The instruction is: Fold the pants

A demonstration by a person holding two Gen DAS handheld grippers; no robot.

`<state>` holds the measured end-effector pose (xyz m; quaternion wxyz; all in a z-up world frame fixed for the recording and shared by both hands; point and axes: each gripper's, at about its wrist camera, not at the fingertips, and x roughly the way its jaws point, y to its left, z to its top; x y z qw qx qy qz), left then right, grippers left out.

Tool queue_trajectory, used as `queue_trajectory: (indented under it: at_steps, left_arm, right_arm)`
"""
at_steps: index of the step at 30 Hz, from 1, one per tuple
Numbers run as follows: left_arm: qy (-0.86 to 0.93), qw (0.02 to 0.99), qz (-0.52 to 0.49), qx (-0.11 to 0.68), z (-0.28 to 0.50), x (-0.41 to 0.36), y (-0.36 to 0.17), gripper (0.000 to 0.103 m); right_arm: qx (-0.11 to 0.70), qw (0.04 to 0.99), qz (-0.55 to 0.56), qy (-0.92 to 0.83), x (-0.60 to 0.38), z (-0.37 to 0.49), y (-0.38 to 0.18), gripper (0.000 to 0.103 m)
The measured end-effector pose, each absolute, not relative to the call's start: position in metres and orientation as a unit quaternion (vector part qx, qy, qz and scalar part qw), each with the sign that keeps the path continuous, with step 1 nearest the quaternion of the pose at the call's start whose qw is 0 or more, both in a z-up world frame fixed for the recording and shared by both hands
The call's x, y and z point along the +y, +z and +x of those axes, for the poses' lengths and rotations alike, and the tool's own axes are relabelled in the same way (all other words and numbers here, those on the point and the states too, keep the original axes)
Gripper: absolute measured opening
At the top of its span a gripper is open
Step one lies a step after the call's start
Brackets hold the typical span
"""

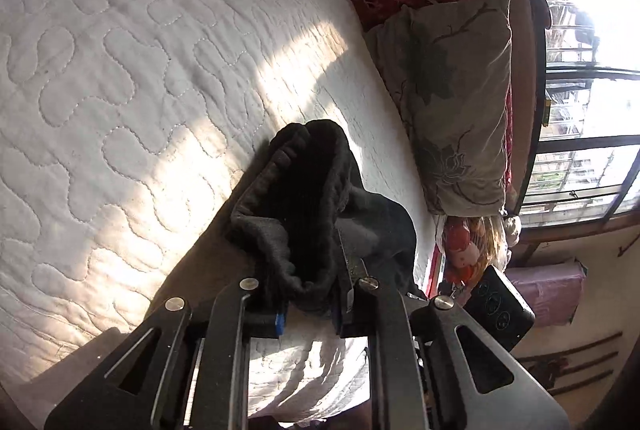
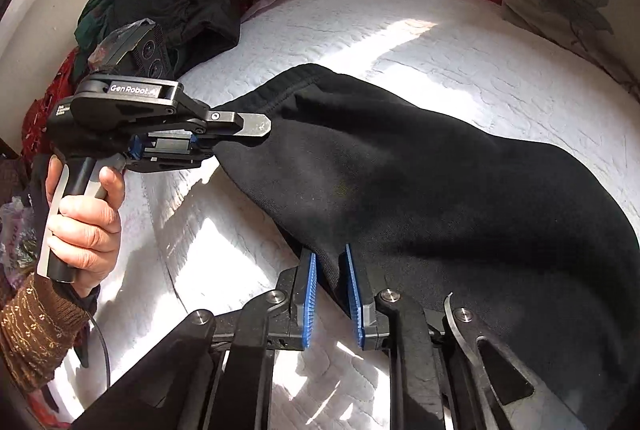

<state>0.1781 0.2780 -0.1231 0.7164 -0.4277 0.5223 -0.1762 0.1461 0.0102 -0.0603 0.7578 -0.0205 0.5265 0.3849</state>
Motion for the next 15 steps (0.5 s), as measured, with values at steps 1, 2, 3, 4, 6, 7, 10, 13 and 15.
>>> queue_trajectory:
  at_steps: [1, 2, 3, 4, 6, 7, 10, 13, 15]
  left_arm:
    - [-0.166, 0.731, -0.413, 0.517, 0.173, 0.28, -0.116, 0.023]
    - [-0.147, 0.748, -0.395, 0.513, 0.169, 0.283, -0.109, 0.035]
    - [-0.13, 0.758, -0.384, 0.51, 0.166, 0.287, -0.107, 0.042]
    - [-0.115, 0.761, -0.384, 0.51, 0.166, 0.292, -0.108, 0.054]
    - [-0.112, 0.744, -0.41, 0.516, 0.166, 0.302, -0.115, 0.055]
    - [-0.123, 0.739, -0.424, 0.509, 0.165, 0.302, -0.113, 0.055]
    - [-0.175, 0.759, -0.421, 0.465, 0.16, 0.286, -0.088, 0.055]
    - [-0.214, 0.779, -0.38, 0.45, 0.165, 0.256, -0.068, 0.055]
    - [-0.196, 0.787, -0.343, 0.473, 0.176, 0.241, -0.072, 0.056]
  right_arm:
    - [0.526, 0.757, 0.007, 0.388, 0.004, 0.149, -0.057, 0.027]
    - [0.526, 0.756, 0.034, 0.389, -0.002, 0.152, -0.054, 0.032]
    - [0.526, 0.754, 0.057, 0.39, -0.007, 0.155, -0.053, 0.033]
    - [0.525, 0.753, 0.078, 0.388, -0.011, 0.158, -0.052, 0.033]
    - [0.521, 0.76, 0.089, 0.379, -0.015, 0.159, -0.051, 0.033]
    - [0.517, 0.764, 0.089, 0.376, -0.015, 0.159, -0.05, 0.033]
    - [0.52, 0.759, 0.085, 0.383, -0.01, 0.154, -0.057, 0.03]
    - [0.532, 0.757, 0.041, 0.377, 0.003, 0.14, -0.068, 0.026]
    - [0.541, 0.756, 0.024, 0.368, 0.009, 0.136, -0.078, 0.023]
